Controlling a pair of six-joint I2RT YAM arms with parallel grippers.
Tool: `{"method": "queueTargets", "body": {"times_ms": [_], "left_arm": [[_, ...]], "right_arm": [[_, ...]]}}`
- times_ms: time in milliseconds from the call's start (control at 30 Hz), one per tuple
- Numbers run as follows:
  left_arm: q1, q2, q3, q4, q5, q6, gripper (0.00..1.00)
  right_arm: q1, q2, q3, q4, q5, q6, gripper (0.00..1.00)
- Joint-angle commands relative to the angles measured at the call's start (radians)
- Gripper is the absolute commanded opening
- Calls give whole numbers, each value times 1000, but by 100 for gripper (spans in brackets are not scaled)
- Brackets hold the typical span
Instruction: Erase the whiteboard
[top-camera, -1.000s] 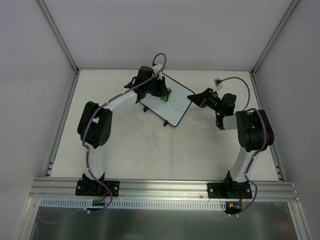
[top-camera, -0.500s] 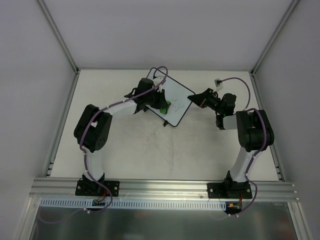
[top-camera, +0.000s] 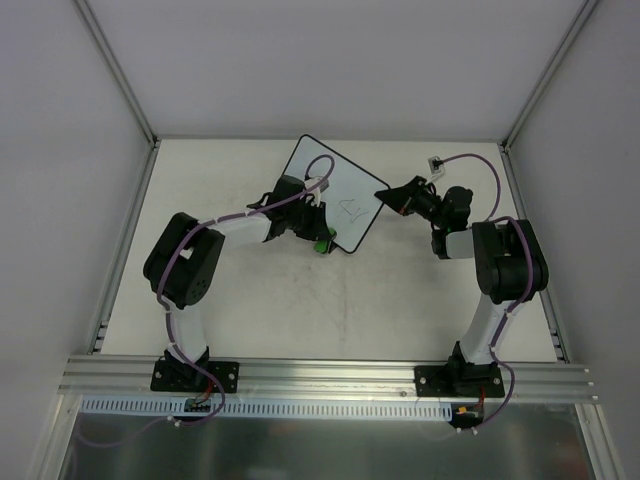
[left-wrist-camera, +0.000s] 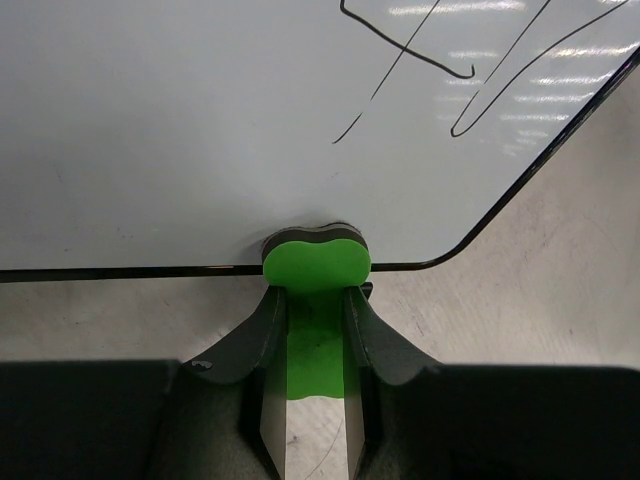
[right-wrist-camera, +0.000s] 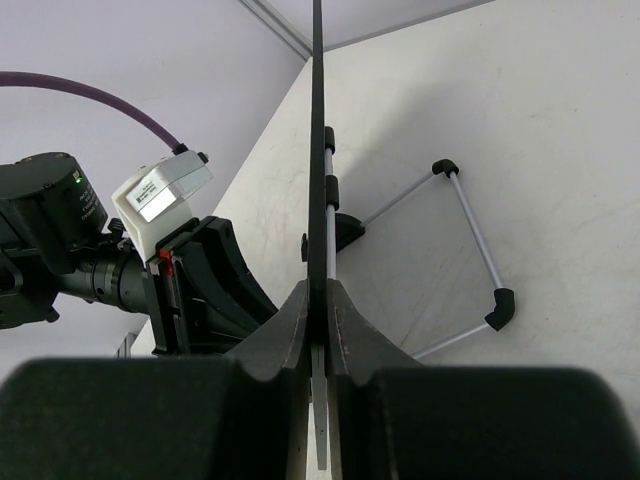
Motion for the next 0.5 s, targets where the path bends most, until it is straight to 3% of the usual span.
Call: {"method": "queueTargets", "body": {"times_ms": [0,467], "left_arm": [[-13,-9,25,-15,-17,0,0],[-11,155,433,-153,-37,33,0]], "right_arm": [[27,-39,41,280,-70,20,0],[32,-41,38,278,-75,20,0]]}}
